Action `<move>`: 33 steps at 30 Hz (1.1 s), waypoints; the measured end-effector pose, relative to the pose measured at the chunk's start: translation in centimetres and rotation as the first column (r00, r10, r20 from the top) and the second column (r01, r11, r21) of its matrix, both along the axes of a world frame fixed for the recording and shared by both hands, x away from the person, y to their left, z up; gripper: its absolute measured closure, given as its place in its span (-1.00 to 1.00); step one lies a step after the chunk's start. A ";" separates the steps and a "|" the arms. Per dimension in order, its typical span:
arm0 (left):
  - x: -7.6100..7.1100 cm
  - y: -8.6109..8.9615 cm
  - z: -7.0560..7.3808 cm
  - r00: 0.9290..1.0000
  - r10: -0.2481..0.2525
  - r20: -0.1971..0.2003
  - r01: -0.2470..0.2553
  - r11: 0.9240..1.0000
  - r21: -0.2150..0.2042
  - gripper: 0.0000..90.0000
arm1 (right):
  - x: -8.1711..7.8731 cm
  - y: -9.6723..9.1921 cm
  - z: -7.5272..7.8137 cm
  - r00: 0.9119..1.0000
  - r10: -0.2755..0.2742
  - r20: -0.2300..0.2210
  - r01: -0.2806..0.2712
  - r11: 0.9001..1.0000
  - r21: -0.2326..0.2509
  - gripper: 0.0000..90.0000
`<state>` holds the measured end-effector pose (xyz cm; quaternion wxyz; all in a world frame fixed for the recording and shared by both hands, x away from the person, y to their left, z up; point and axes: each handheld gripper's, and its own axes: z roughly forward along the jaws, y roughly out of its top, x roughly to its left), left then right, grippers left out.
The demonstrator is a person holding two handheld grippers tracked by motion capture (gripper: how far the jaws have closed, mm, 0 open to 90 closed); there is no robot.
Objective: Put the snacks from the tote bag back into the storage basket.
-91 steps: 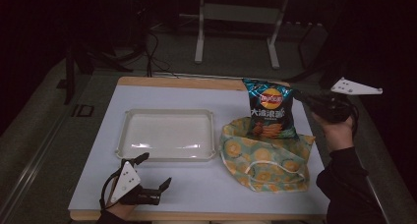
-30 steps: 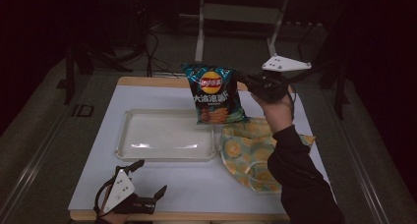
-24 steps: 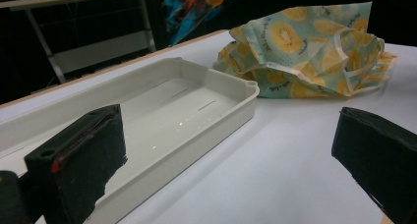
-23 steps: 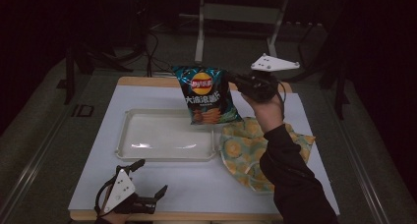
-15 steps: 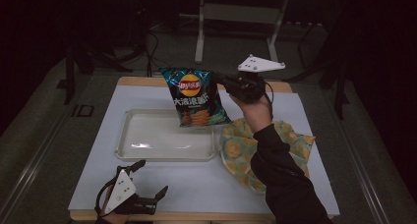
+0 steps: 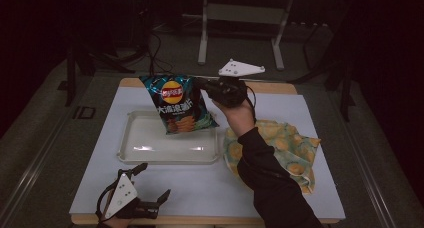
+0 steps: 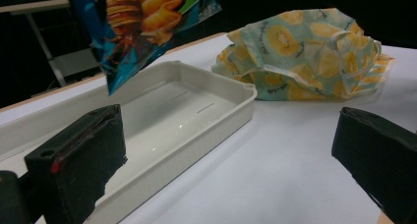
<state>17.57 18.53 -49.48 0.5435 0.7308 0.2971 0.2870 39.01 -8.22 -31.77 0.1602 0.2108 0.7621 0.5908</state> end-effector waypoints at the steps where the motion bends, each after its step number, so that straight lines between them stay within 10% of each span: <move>1: 0.0 0.0 0.0 1.000 0.000 0.000 0.000 1.000 0.000 -0.99 | -0.1 0.3 0.0 1.000 0.012 -0.001 -0.012 1.000 0.014 1.00; 11: 0.0 0.2 0.1 1.000 0.017 0.007 -0.017 1.000 -0.002 -1.00 | -0.4 3.2 -2.2 0.997 0.052 -0.054 -0.046 0.993 0.104 1.00; 20: -0.2 0.1 0.2 1.000 0.013 0.018 -0.013 1.000 0.012 -1.00 | -1.1 5.1 -5.7 0.991 0.076 -0.109 -0.068 0.995 0.075 1.00; 33: -0.1 0.0 0.2 1.000 0.014 0.017 -0.014 1.000 0.019 -1.00 | -1.2 2.8 -9.0 0.983 0.062 -0.170 -0.056 0.998 0.038 1.00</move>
